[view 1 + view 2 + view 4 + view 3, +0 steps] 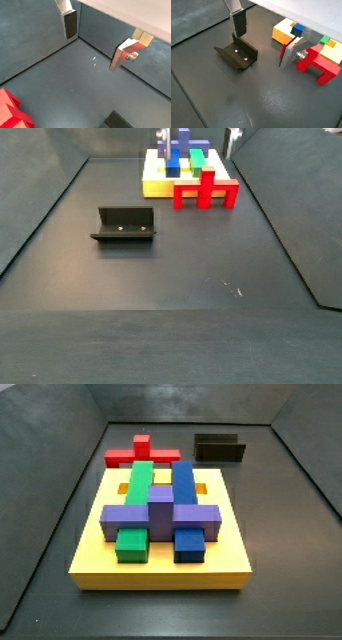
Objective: Pick up the red object. Move up. Move to above the board. Insert the red object.
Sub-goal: Pick up the red object.
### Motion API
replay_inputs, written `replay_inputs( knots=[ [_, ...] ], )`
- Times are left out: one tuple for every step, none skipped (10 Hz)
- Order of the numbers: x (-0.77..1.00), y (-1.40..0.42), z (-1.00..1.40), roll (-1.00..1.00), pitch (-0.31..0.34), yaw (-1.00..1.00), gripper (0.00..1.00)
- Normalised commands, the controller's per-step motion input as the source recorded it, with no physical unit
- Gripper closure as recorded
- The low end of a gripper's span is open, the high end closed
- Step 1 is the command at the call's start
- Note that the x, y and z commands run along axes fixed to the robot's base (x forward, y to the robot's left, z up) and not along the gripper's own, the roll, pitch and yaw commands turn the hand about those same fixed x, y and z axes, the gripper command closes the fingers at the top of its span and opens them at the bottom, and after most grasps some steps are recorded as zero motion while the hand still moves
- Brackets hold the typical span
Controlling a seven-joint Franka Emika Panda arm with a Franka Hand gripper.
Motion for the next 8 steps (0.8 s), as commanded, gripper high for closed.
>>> replay_inputs(
  knots=[
    [-0.26, -0.5, -0.09, -0.01, -0.003, 0.18, 0.0],
    [-0.34, -0.87, -0.08, 0.07, -0.023, 0.19, 0.0],
    [-0.33, -0.91, -0.01, 0.13, -0.04, 0.11, 0.0],
    [-0.32, -0.94, 0.0, 0.15, -0.044, 0.07, 0.0],
    [-0.31, -0.96, 0.0, 0.16, -0.044, 0.05, 0.0],
    [-0.25, -0.96, 0.0, 0.16, -0.017, 0.01, 0.0],
    [-0.13, -0.96, 0.0, 0.17, 0.0, 0.0, 0.0],
    [0.0, -0.79, 0.0, 0.1, 0.0, -0.05, 0.0]
  ],
)
